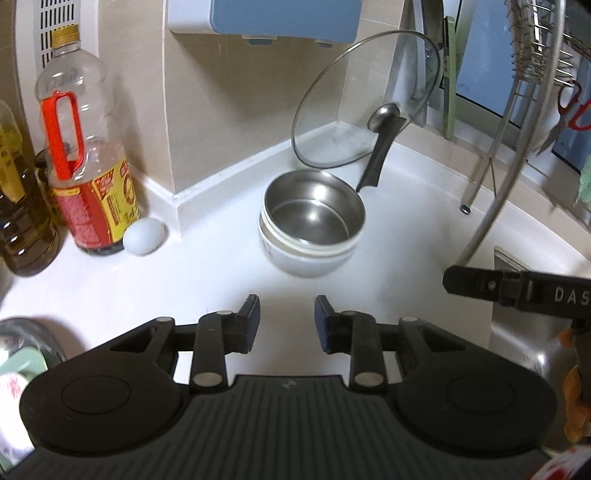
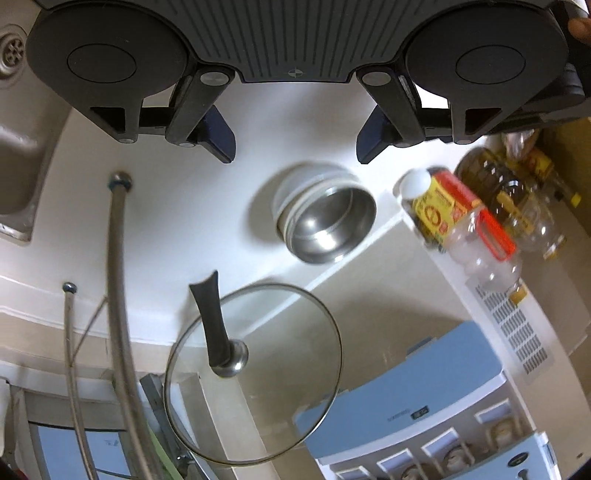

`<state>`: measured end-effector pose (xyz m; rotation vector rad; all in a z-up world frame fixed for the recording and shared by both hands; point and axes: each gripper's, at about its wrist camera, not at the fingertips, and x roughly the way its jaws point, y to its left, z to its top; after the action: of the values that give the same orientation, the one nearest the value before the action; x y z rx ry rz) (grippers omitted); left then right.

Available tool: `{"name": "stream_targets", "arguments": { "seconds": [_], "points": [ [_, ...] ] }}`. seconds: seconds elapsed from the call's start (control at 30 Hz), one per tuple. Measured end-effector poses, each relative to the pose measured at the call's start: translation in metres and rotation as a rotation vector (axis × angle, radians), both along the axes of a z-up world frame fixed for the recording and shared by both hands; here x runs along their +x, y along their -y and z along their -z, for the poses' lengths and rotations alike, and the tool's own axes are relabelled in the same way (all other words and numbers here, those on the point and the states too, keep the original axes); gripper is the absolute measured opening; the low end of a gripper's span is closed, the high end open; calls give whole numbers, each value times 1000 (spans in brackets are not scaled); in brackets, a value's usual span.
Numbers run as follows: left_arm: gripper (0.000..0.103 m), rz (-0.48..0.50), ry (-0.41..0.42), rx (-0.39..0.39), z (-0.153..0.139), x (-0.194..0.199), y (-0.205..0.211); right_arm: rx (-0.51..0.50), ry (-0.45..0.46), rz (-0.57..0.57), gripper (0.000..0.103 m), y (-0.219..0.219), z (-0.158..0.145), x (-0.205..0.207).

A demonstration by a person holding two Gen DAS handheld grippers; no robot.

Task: Organize plates and bowls
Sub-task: 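Lower the steel pot into the white bowls and open both grippers, then withdraw both grippers from the stacked bowls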

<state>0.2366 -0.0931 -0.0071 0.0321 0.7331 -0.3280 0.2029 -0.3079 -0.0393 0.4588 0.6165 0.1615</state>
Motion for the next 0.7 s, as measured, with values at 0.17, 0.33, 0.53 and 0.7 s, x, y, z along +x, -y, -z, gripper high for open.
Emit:
{"name": "stream_targets", "arguments": {
  "seconds": [0.17,0.33,0.53,0.7],
  "points": [
    [29,-5,-2,3,3,-29,1,-31,-25,-9,73,0,7,-29],
    [29,-16,-14,1,8,-58,4,-44,-51,-20,73,2,13,-55],
    [29,-39,-29,-1,14,-89,3,-83,-79,-31,73,-1,21,-83],
    [29,-61,-39,4,19,-113,1,-125,-99,-52,73,-6,29,-106]
  ]
}}
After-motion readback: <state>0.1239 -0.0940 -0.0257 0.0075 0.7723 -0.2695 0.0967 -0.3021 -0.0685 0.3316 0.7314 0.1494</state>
